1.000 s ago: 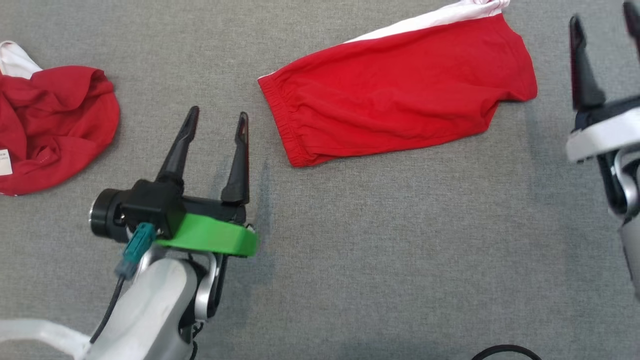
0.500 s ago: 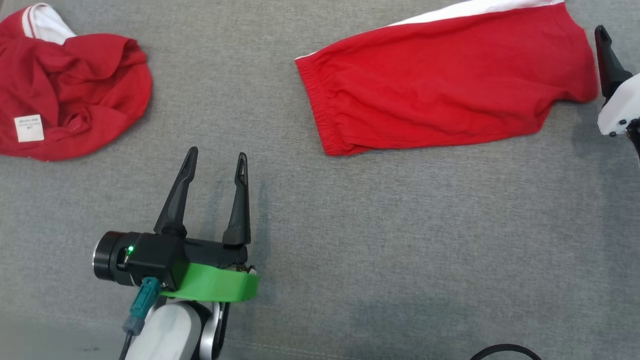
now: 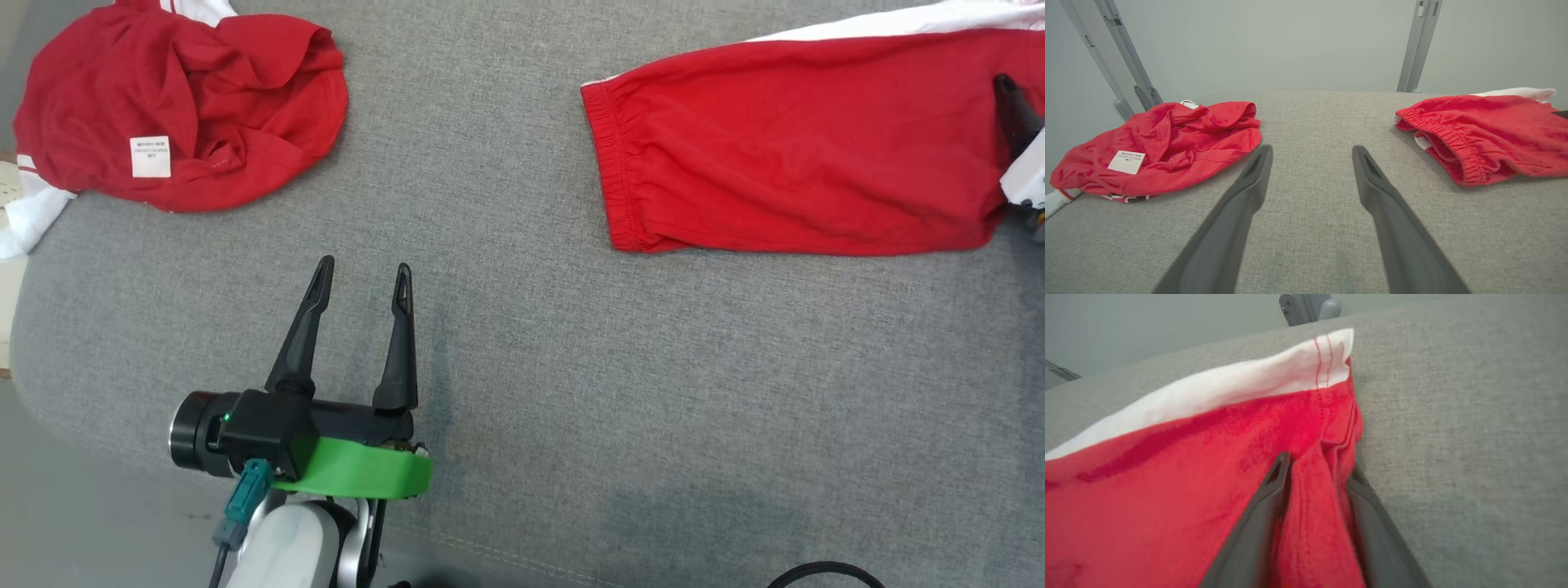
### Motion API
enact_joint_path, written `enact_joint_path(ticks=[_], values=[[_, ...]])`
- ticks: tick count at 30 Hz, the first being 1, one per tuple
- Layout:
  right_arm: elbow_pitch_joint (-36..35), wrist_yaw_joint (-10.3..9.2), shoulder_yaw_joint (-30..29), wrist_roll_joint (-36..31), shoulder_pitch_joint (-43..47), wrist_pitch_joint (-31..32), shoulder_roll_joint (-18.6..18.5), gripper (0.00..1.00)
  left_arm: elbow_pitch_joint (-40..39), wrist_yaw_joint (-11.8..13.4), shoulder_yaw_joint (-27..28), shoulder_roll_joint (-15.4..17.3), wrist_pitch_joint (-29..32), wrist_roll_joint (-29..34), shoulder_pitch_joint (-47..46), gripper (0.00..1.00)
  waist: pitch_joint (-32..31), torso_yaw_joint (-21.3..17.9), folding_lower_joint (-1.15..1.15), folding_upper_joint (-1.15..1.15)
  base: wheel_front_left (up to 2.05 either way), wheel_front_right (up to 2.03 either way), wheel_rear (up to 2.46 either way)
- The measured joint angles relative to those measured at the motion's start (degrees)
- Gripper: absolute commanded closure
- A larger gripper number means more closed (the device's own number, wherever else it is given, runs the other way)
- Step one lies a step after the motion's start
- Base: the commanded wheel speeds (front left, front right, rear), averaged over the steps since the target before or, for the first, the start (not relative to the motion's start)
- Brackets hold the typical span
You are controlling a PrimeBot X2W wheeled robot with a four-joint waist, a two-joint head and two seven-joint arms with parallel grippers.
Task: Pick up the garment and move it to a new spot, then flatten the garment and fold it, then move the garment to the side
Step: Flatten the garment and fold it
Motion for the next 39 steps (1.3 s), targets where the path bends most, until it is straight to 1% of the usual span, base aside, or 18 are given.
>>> enact_joint_path(ticks=[4, 8, 13, 15, 20, 22, 23, 27, 29, 31, 33, 35, 39], values=[[0.30, 0.07, -1.14, 4.97, -0.05, 2.86, 2.15, 1.00, 0.51, -1.25, 1.40, -1.12, -0.01, 0.81, 1.00, 0.00, -1.02, -0.52, 0.00, 0.00, 0.00, 0.00, 0.00], [-0.94, 0.19, -2.03, 9.89, 1.53, 5.88, 3.10, 1.00, 1.38, -2.60, 2.81, -1.92, 0.00, 1.56, 2.26, 0.00, -2.24, -2.31, 0.00, 0.00, 0.00, 0.00, 0.00], [-3.10, 0.18, -4.52, 14.84, 4.99, 8.47, 2.66, 1.00, 2.30, -4.08, 4.34, -2.38, 0.00, 2.60, 3.49, 0.00, -4.41, -5.23, 0.00, 0.00, 0.00, 0.00, 0.00], [-4.52, 0.18, -6.35, 16.83, 7.18, 9.89, 1.78, 1.00, 2.49, -4.67, 5.06, -2.55, -0.01, 3.07, 4.35, 0.00, -5.75, -7.22, 0.00, 0.00, 0.00, 0.00, 0.00], [-5.02, 0.16, -10.33, 17.78, 12.08, 10.85, -0.46, 1.00, 2.80, -5.70, 6.11, -2.87, -0.01, 3.74, 5.71, 0.00, -7.63, -10.53, 0.00, 0.00, 0.00, 0.00, 0.00], [-4.48, 0.18, -12.82, 17.50, 14.01, 9.61, -1.30, 1.00, 2.83, -6.12, 6.55, -2.90, -0.01, 3.97, 6.23, 0.00, -8.21, -11.71, 0.00, 0.00, 0.00, 0.00, 0.00], [-4.48, 0.18, -12.82, 17.50, 14.01, 9.61, -1.30, 1.00, 2.83, -6.12, 6.55, -2.90, -0.01, 3.97, 6.23, 0.00, -8.21, -11.71, 0.00, 0.00, 0.00, 0.00, 0.00], [-3.07, 0.13, -18.08, 15.96, 16.81, 6.60, -4.27, 1.00, 2.60, -6.61, 6.83, -3.18, 0.00, 4.14, 7.11, 0.00, -8.95, -13.41, 0.00, 0.00, 0.00, 0.00, 0.00], [-3.13, 0.13, -19.70, 13.94, 17.41, 5.03, -5.79, 1.00, 2.48, -6.69, 6.87, -3.28, 0.00, 4.21, 7.40, 0.00, -9.07, -13.80, 0.00, 0.00, 0.00, 0.00, 0.00], [-4.97, 0.12, -20.06, 12.34, 17.33, 3.97, -6.37, 1.00, 2.49, -6.71, 6.92, -3.38, -0.01, 4.20, 7.88, 0.00, -9.06, -13.82, 0.00, 0.00, 0.00, 0.00, 0.00], [-8.32, 0.12, -18.95, 11.32, 16.51, 3.87, -5.48, 1.00, 2.54, -6.67, 7.09, -3.41, -0.01, 4.19, 8.41, 0.00, -9.15, -13.93, 0.00, 0.00, 0.00, 0.00, 0.00], [-12.72, 0.11, -16.51, 10.61, 14.78, 4.75, -3.34, 1.00, 2.56, -6.61, 6.93, -3.47, -0.01, 4.13, 8.69, 0.00, -9.24, -14.18, 0.00, 0.00, 0.00, 0.00, 0.00], [-21.81, 0.12, -8.04, 10.44, 13.16, 9.45, 3.49, 1.00, 2.87, -6.62, 6.61, -3.58, -0.01, 4.16, 8.75, 0.00, -9.61, -14.58, 0.00, 0.00, 0.00, 0.00, 0.00]])
